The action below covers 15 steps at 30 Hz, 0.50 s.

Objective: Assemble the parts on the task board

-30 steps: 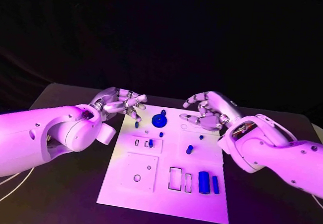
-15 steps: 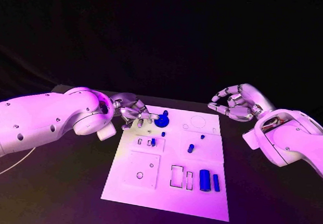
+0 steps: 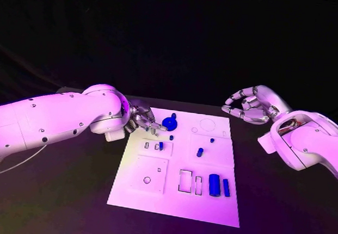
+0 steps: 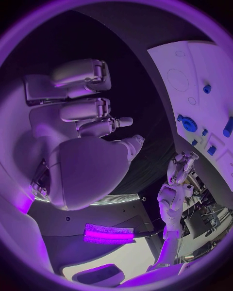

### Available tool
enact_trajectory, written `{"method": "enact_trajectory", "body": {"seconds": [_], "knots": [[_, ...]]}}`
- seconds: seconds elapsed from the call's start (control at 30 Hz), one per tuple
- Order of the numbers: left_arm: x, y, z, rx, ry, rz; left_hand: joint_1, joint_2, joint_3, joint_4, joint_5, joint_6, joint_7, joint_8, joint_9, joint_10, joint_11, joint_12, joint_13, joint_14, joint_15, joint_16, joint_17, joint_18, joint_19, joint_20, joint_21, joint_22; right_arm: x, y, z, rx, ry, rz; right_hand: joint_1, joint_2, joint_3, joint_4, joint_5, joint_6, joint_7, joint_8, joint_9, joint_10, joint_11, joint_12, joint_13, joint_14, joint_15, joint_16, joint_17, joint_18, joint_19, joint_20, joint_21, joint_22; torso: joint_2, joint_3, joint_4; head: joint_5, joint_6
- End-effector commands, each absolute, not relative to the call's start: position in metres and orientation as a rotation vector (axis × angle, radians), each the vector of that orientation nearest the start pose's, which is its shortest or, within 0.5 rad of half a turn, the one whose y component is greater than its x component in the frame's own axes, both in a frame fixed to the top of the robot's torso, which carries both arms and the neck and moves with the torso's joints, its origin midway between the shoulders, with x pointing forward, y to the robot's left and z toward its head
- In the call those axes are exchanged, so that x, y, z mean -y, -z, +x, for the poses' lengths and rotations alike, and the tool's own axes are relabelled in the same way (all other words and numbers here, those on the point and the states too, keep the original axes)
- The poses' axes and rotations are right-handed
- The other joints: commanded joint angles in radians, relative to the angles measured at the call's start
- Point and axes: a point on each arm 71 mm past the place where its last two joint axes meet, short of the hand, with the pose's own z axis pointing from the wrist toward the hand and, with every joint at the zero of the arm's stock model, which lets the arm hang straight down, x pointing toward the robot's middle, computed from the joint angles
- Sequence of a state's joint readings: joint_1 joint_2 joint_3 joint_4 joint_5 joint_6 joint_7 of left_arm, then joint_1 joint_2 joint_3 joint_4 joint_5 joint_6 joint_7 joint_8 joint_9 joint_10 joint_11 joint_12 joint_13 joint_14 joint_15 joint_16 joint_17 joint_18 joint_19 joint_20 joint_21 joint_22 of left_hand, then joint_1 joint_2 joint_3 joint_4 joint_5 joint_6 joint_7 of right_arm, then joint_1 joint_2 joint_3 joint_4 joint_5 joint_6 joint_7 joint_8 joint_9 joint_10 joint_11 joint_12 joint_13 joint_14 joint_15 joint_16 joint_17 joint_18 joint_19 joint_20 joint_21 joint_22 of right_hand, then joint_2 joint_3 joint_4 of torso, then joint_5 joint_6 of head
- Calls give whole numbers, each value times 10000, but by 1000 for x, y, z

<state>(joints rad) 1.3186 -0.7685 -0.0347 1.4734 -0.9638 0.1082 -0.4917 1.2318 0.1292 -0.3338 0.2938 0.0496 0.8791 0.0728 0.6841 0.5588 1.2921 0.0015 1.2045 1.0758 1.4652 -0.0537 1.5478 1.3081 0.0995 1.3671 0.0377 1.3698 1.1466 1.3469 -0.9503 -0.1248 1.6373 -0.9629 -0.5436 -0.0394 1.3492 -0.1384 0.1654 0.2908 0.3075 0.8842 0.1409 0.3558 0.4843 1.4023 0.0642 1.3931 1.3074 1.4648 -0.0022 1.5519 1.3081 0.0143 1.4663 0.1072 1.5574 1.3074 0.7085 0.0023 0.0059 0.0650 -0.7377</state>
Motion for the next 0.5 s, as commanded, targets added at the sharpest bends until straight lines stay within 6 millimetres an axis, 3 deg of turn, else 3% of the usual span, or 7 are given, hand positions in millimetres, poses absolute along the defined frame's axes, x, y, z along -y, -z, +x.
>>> {"method": "enact_trajectory", "body": {"seconds": [0.03, 0.27, 0.5], "knots": [[-188, 173, 506, -22909, 4179, -1718, 31, 128, -102, -1, 2, -115, 3, 74, 68, -81, 0, -59, -106, 944, -59, 11, 2241, -186, 100, -1, 73, 62, 232, 132, 481, -15389, -8392, 3131, 24, -32, 44, -15, 53, -73, -23, 49, 14, 11, -59, -10, 709, 881, -82, -66, 1871, -84, 903, -90, -54, 2486, 17, -3, 2, 38, -24], [-178, 177, 507, -23223, 4012, -1333, 237, 341, -180, -17, 11, -256, 8, 143, 238, -218, 2, -157, -209, 953, -65, 32, 2280, -288, 400, -23, 382, 638, 232, 132, 481, -15413, -8328, 3147, 13, -41, 51, -14, 111, -101, -20, 58, 30, 4, -58, -19, 700, 875, -81, -76, 1844, -81, 895, -90, -65, 2478, 15, -15, -3, 3, -107], [-168, 182, 508, -23416, 4031, -1157, 303, 337, -179, -24, 11, -275, 7, 158, 271, -239, 1, -174, -230, 975, -66, 74, 2354, -302, 433, -25, 420, 710, 232, 133, 482, -15440, -8262, 3146, 3, -45, 56, -12, 152, -117, -19, 65, 40, 6, -56, -18, 701, 870, -81, -83, 1825, -77, 885, -91, -78, 2469, 13, -20, 9, 33, -110]]}}
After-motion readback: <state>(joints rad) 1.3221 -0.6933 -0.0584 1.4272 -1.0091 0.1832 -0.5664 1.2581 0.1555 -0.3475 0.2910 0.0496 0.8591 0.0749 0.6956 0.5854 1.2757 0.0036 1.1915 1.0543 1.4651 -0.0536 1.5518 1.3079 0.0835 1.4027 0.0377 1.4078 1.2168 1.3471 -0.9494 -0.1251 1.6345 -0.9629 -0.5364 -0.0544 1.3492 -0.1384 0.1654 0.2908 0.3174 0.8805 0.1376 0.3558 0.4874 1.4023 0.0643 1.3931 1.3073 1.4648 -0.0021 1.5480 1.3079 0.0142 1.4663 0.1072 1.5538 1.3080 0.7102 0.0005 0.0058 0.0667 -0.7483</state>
